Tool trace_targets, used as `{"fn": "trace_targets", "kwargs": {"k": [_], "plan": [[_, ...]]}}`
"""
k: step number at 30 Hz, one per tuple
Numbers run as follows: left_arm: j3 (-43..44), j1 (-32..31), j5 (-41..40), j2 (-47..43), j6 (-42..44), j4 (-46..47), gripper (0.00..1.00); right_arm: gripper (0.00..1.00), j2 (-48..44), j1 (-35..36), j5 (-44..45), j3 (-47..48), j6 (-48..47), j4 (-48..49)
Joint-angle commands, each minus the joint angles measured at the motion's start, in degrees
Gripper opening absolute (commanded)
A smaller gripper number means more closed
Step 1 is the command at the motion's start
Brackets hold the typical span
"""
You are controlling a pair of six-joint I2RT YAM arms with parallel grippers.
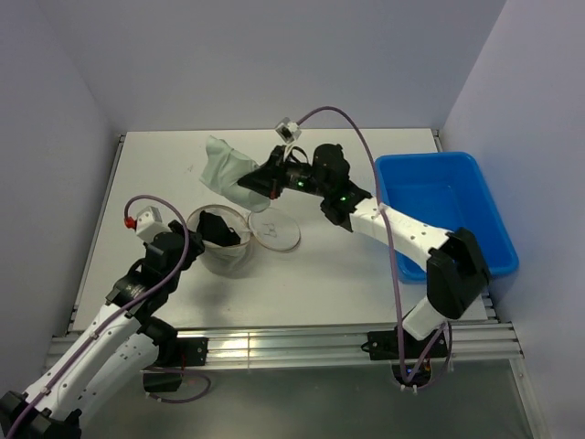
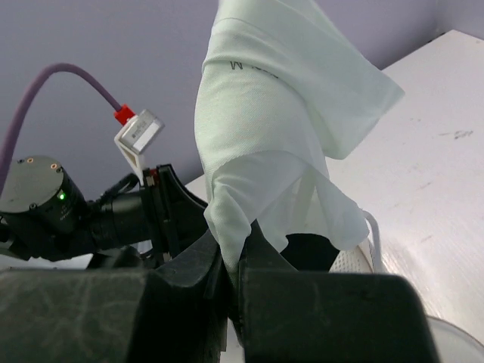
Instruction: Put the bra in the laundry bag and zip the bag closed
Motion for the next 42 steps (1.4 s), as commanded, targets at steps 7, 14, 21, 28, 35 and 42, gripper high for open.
{"fn": "trace_targets", "kwargs": {"k": [7, 14, 21, 28, 35, 42], "plan": [[-3.6, 3.4, 2.2, -1.2, 0.6, 9.0, 0.18, 0.00, 12.6, 5.3, -4.3, 3.8, 2.9, 10.2], [-4.7, 3.9, 5.0, -2.3, 1.5, 13.5, 0.00, 0.00, 19.4, 8.5, -5.6, 2.7, 2.5, 10.8], [-4.1, 3.9, 7.8, -3.2, 2.1, 14.9, 0.00, 0.00, 24.4, 8.6, -5.4, 2.3, 0.1, 6.1], [-3.1, 3.9, 8.8, -2.7, 3.4, 16.9, 0.00, 0.00, 20.5, 8.8, -3.2, -4.0, -5.1, -2.6], [-2.9, 3.9, 16.5, 1.4, 6.0, 25.7, 0.00, 0.00, 14.9, 10.8, -0.3, -1.8, -12.7, -22.4], [-6.7, 3.7, 34.3, 5.3, 4.2, 38.0, 0.00, 0.00, 14.0, 11.6, 10.7, 4.4, -5.2, -28.8]]}}
